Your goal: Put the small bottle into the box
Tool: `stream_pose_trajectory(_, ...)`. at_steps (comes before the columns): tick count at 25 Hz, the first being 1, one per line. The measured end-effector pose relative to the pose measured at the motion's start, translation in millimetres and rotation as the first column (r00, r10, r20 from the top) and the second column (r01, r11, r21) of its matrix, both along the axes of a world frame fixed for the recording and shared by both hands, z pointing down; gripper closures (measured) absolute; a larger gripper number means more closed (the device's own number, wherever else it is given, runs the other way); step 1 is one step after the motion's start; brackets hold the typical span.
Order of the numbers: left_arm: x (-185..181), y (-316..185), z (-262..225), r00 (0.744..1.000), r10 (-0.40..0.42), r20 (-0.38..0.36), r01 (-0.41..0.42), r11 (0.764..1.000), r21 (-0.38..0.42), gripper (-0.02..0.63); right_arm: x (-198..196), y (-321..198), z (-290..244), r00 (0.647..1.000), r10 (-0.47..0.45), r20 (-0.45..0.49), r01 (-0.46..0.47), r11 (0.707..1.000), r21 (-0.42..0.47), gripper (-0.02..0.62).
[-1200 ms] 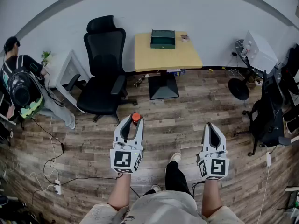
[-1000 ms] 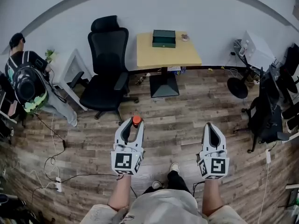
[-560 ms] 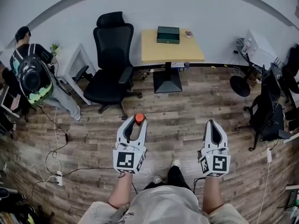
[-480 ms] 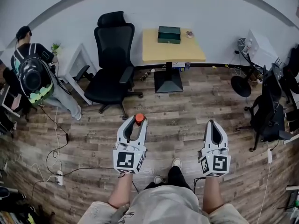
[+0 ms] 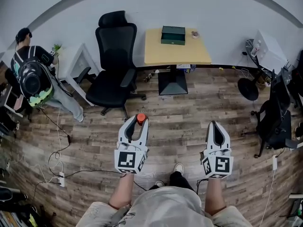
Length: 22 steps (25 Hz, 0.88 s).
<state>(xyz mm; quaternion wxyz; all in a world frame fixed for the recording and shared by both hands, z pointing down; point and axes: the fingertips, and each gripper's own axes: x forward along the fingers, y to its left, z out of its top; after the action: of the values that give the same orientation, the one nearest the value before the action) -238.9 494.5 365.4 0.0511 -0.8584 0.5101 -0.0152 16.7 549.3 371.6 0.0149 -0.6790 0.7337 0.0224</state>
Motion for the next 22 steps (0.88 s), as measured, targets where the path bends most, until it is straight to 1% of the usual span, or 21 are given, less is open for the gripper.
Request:
stream_pose_trajectory(9,61,-60,-14,1.0,-0.014,0.002,0.013,1.0,0.025,0.471,60,-64,-7,1.0,-0.021,0.013,0.021,1.0,0.021,0.58)
stream_pose_trajectory(14,98,-87,-16,1.0,-0.023,0.006,0.023,1.0,0.019,0.471,94,-95,-4,0.999,-0.038,0.028,0.037,0.999,0.019,0.58)
stream_pose_trajectory(22,132,-119,-13,0.999,-0.034,0.011,0.034,0.999,0.013,0.471,128,-127,4,0.998,-0.045,0.042,0.044,0.999,0.009,0.58)
